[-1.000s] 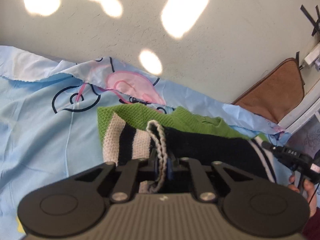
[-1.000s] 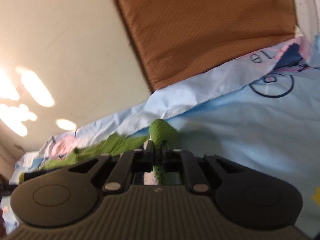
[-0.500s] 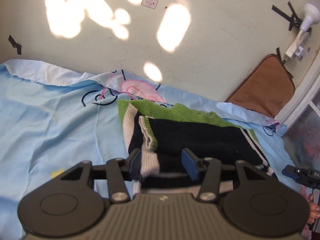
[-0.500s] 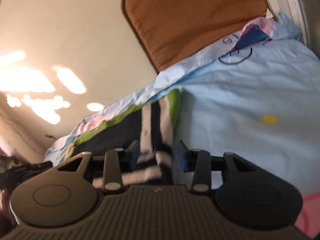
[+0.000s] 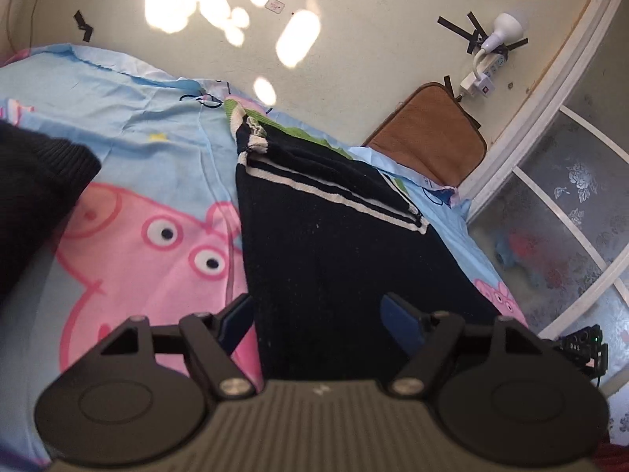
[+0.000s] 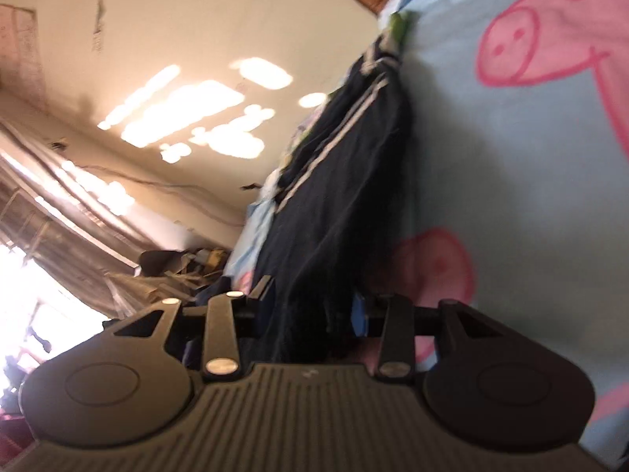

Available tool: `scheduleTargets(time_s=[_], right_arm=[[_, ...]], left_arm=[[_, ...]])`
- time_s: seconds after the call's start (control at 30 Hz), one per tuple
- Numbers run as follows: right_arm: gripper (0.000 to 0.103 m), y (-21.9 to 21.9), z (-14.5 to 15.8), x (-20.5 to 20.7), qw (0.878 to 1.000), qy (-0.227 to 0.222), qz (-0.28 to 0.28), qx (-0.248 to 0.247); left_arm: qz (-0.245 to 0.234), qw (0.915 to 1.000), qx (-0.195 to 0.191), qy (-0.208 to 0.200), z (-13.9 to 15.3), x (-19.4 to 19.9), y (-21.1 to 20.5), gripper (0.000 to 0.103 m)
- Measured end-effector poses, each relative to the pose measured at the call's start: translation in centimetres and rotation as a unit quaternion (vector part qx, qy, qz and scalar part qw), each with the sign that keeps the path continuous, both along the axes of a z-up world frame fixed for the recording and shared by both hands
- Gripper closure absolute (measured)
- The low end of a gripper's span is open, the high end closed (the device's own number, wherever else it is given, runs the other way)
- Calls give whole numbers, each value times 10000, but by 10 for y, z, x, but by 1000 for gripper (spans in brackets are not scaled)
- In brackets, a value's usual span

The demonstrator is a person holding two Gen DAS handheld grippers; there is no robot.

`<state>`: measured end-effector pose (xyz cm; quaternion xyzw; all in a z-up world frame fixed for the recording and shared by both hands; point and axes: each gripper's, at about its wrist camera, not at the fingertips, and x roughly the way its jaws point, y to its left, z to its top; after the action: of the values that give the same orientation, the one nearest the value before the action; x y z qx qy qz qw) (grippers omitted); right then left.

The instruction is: Fold small clothes

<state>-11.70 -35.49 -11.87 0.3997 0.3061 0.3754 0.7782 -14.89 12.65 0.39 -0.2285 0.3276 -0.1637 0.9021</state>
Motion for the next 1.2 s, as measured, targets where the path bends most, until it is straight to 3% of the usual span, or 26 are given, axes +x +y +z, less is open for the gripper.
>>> scheduleTargets(time_s=[0.1, 0.2, 0.4, 0.6, 0.77, 0.87, 0.93, 0.97, 1.0, 1.07, 1.2], right_arm=[[60, 20, 14, -18, 9962, -562, 634, 221], [60, 30, 21, -30, 9941, -777, 744, 138], [60, 22, 20, -31, 9987, -495, 137, -28], [60, 4, 32, -46, 9962, -780, -293, -261], [57, -25, 9, -39, 9932, -279, -1035, -453], [57, -19, 0, -29, 9940, -136, -972, -486], [66, -11, -2, -22, 9940, -129, -835, -690], [67, -6, -1, -20, 9938, -179, -780, -776], [69, -3, -1, -19, 9939, -223, -705, -822], [92, -5, -3, -19, 9935, -287, -600, -926], [93, -10, 4, -18, 9939, -544, -580, -763]], left_arm=[[213, 9998, -5, -7, -1, -28, 7, 30], [355, 9992, -84, 138, -10, -47, 13, 29], [377, 9974, -418, 456, -32, -47, 6, 29], [269, 9978, -420, 437, -36, -38, -4, 28], [93, 9981, -376, 472, -36, -40, -8, 31], [-127, 9974, -376, 606, -36, -42, -11, 33], [-219, 9971, -303, 657, -37, -43, -14, 34], [-235, 9972, -263, 664, -37, -44, -17, 38], [-217, 9972, -236, 681, -37, -44, -18, 57], [-161, 9948, -322, 950, -43, -39, -18, 95], [-100, 9927, -867, 829, -40, -34, -9, 95]])
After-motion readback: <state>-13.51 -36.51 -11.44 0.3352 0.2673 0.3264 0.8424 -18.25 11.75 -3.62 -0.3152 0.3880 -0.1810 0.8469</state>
